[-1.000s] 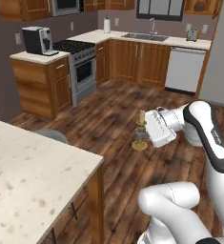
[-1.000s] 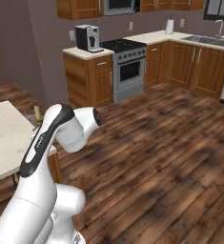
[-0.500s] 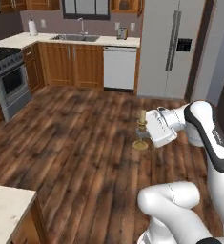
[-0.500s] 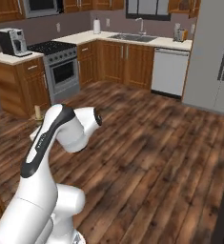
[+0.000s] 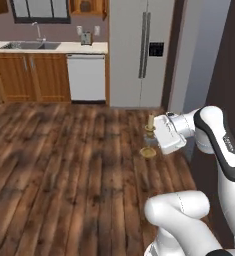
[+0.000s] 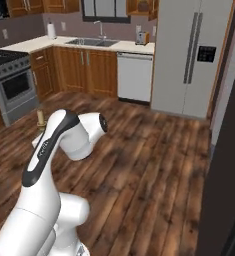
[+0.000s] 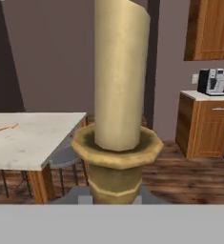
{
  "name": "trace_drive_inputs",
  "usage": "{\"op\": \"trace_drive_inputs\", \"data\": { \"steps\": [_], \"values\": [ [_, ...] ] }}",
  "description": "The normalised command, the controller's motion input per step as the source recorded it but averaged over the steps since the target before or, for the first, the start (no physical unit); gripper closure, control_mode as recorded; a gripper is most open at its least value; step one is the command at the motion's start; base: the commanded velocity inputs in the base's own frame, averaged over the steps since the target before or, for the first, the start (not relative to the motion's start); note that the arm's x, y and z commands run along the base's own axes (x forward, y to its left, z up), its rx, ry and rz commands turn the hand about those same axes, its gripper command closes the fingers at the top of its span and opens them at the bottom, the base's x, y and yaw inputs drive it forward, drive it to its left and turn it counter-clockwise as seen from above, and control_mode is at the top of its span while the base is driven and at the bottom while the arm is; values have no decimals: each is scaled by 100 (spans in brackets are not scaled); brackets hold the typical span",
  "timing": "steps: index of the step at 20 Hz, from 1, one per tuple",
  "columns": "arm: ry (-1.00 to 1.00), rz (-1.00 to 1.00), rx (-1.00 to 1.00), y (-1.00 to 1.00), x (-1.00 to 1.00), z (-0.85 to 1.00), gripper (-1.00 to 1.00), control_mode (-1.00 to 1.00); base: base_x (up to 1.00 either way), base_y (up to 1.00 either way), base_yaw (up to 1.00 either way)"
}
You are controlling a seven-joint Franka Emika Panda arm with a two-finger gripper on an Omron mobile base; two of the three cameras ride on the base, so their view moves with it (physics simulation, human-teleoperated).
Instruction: Pick the candle and jar from the dining table and place them in the open cabinet. Close the cabinet after placing the objects.
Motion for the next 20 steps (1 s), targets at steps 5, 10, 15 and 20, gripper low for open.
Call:
{"op": "trace_drive_inputs", "data": {
  "steps": [5, 10, 15, 20],
  "values": [
    [0, 0, 0, 0, 0, 0, 100, 100, 100, 9, -30],
    [0, 0, 0, 0, 0, 0, 100, 100, 97, 29, -30],
    [0, 0, 0, 0, 0, 0, 100, 100, 85, 50, -30],
    [0, 0, 0, 0, 0, 0, 100, 100, 80, 64, -29]
  ]
}}
